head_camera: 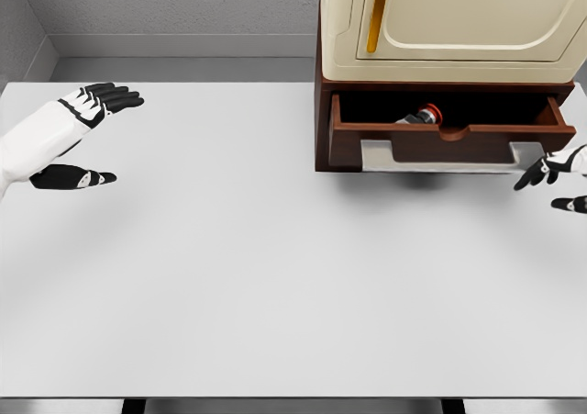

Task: Put the switch into the drawer with left arm, and close the drawer with right arm

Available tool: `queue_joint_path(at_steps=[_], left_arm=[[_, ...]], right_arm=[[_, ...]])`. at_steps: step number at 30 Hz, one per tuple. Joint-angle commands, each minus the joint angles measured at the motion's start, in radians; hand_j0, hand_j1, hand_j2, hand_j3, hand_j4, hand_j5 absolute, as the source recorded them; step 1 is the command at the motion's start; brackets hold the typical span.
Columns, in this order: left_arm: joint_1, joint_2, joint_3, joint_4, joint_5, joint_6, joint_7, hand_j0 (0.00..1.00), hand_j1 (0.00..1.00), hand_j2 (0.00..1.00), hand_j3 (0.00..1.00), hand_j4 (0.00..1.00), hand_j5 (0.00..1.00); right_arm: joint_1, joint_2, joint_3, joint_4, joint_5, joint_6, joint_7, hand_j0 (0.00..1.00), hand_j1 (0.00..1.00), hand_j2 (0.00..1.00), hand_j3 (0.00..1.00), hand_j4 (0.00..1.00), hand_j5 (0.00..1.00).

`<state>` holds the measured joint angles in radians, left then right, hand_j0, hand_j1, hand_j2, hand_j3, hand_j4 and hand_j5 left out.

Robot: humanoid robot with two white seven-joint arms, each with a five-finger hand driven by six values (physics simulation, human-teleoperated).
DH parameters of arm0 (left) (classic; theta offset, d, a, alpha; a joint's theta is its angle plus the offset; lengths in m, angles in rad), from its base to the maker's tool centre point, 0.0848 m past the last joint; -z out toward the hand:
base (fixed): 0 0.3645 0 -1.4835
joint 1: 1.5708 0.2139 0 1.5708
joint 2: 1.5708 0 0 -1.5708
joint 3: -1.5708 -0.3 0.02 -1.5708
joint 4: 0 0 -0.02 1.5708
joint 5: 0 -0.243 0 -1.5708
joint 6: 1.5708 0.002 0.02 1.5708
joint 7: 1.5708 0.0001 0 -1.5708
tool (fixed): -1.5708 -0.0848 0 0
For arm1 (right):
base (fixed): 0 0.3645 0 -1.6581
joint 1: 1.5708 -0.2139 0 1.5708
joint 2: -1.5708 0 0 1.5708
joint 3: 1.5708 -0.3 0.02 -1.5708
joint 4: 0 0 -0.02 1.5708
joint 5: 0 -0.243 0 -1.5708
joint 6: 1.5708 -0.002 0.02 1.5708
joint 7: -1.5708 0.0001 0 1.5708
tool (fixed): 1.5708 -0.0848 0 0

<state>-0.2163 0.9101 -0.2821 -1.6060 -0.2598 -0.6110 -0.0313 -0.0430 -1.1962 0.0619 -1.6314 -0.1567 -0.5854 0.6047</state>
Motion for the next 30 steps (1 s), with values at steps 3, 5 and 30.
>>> queue_joint_path(at_steps=[3, 5, 30], left_arm=[[0.000, 0.001, 0.000, 0.000, 0.007, 0.000, 0.001, 1.00, 1.00, 1.00, 1.00, 1.00, 1.00], [0.000, 0.001, 0.000, 0.000, 0.007, 0.000, 0.001, 1.00, 1.00, 1.00, 1.00, 1.00, 1.00], [0.002, 0.001, 0.000, -0.003, 0.007, 0.000, -0.009, 1.00, 1.00, 1.00, 1.00, 1.00, 1.00]], right_arm=[[-0.006, 0.010, 0.038, 0.008, 0.052, -0.025, 0.006, 0.65, 0.65, 0.65, 0.65, 0.65, 0.65], [-0.052, 0.017, 0.085, 0.025, 0.052, -0.025, 0.006, 0.65, 0.65, 0.65, 0.65, 0.65, 0.65], [-0.173, 0.043, 0.263, -0.005, 0.083, -0.025, 0.006, 1.00, 1.00, 1.00, 1.00, 1.00, 1.00]])
